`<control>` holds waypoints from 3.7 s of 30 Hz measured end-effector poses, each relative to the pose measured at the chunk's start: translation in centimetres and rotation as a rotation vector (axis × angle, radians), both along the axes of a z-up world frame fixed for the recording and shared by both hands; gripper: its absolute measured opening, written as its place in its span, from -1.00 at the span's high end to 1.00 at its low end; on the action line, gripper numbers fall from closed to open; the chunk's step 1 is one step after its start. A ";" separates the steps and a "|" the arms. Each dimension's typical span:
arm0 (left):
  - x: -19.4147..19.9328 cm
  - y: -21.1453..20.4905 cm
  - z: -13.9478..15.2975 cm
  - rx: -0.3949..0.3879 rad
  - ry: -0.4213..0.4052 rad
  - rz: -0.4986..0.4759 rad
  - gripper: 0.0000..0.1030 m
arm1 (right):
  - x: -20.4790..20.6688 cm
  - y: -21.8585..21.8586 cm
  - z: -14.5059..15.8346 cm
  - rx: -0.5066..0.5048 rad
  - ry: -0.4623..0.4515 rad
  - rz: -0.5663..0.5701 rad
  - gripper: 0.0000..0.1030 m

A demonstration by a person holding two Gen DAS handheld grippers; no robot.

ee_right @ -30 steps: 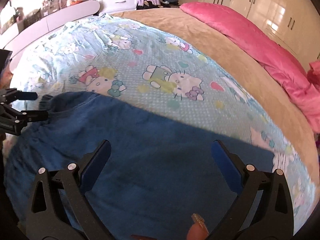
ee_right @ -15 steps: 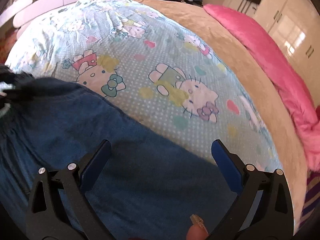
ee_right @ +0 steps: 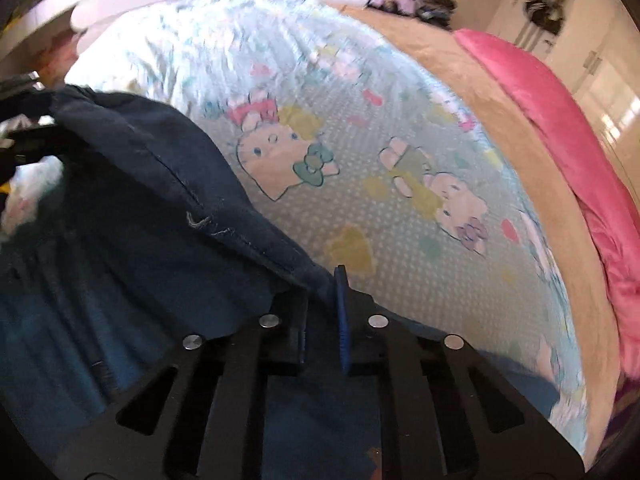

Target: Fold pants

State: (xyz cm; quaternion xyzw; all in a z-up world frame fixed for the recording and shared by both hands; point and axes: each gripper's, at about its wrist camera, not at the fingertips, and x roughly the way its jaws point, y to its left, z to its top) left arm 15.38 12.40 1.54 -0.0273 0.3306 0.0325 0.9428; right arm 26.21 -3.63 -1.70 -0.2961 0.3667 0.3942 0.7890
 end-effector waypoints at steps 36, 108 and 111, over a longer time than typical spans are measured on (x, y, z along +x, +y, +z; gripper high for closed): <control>-16.8 1.8 -0.5 -0.193 0.117 -0.049 0.11 | -25.1 -8.3 -0.7 0.208 0.256 0.084 0.73; -5.7 -19.9 -6.3 -0.330 0.306 -0.488 -0.26 | 4.5 -15.0 -2.7 0.091 0.162 -0.690 0.42; -5.9 -19.8 -6.2 -0.316 0.296 -0.487 -0.26 | 3.8 -16.7 -1.5 0.166 0.182 -0.683 0.77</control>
